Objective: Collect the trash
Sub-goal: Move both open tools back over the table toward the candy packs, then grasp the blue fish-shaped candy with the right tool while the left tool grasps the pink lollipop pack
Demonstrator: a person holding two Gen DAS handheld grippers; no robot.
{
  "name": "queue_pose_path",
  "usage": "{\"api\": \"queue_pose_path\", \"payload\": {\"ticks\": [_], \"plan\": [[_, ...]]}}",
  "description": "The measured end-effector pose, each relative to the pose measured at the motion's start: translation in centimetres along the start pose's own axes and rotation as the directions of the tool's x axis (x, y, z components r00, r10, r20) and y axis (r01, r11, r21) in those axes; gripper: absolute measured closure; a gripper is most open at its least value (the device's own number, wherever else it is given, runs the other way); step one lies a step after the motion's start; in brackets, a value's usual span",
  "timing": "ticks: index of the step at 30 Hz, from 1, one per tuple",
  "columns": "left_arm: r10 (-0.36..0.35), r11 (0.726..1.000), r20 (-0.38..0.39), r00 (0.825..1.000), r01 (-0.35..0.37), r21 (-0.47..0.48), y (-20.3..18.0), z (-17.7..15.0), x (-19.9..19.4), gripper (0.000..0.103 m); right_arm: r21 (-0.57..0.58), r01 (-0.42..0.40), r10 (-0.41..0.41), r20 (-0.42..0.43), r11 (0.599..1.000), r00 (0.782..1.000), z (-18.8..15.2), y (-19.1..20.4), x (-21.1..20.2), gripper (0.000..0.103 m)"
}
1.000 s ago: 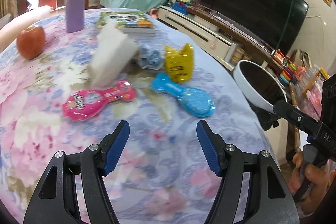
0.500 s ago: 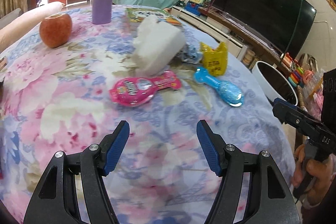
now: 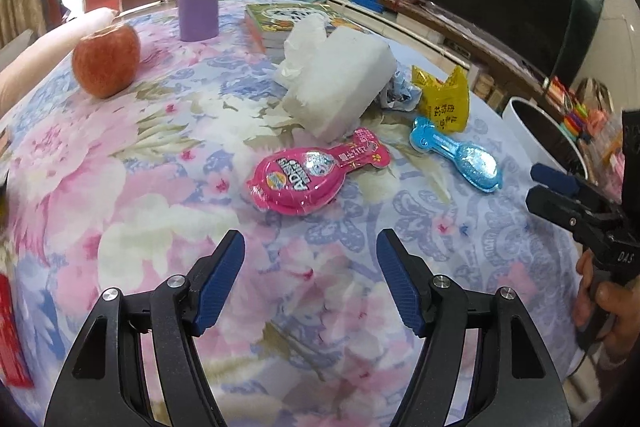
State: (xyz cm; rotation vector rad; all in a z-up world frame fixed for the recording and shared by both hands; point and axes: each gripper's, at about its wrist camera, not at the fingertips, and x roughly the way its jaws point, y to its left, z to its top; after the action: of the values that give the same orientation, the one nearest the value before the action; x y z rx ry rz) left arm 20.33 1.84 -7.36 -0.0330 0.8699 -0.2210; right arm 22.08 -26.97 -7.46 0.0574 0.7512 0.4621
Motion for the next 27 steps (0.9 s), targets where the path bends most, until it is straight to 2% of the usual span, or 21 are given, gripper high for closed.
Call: {"api": "queue_pose_path", "payload": {"ticks": [8, 11, 15, 20, 21, 22, 23, 27], "plan": [[0.019, 0.995, -0.017, 1.000, -0.017, 0.100, 0.7, 2.0, 2.1, 0.029, -0.049, 0.009, -0.010, -0.021, 0.999, 1.000, 0.9, 0.0, 1.7, 0.011], [0.032, 0.994, -0.031, 0.999, -0.029, 0.108, 1.2, 2.6, 3.1, 0.029, -0.071, 0.013, -0.016, -0.032, 0.997, 0.999, 1.3, 0.0, 2.3, 0.015], [0.008, 0.995, -0.029, 1.000, -0.005, 0.098, 1.5, 3.2, 3.7, 0.029, -0.088, 0.012, -0.018, -0.069, 0.996, 0.997, 1.7, -0.3, 3.6, 0.018], [0.002, 0.992, -0.039, 0.999, 0.003, 0.128, 0.6, 3.3, 4.0, 0.030, -0.096, 0.013, -0.024, -0.119, 0.995, 0.993, 1.7, -0.3, 5.0, 0.040], [0.000, 0.991, -0.038, 0.999, 0.005, 0.133, 0.4, 3.3, 4.0, 0.036, -0.099, 0.015, -0.026, -0.119, 0.995, 0.993, 1.6, -0.2, 5.0, 0.043], [-0.002, 0.990, -0.037, 0.999, 0.007, 0.138, 0.3, 3.3, 3.9, 0.039, -0.102, 0.016, -0.028, -0.118, 0.995, 0.993, 1.6, -0.1, 4.9, 0.053], [-0.008, 0.990, -0.037, 0.999, 0.013, 0.142, 0.1, 3.3, 3.9, 0.047, -0.105, 0.017, -0.029, -0.119, 0.994, 0.992, 1.6, -0.1, 4.9, 0.058], [-0.036, 0.989, -0.039, 0.999, 0.041, 0.141, -0.6, 2.9, 3.4, 0.053, -0.081, -0.003, -0.006, -0.118, 0.997, 0.993, 1.4, -0.2, 4.4, 0.058]]}}
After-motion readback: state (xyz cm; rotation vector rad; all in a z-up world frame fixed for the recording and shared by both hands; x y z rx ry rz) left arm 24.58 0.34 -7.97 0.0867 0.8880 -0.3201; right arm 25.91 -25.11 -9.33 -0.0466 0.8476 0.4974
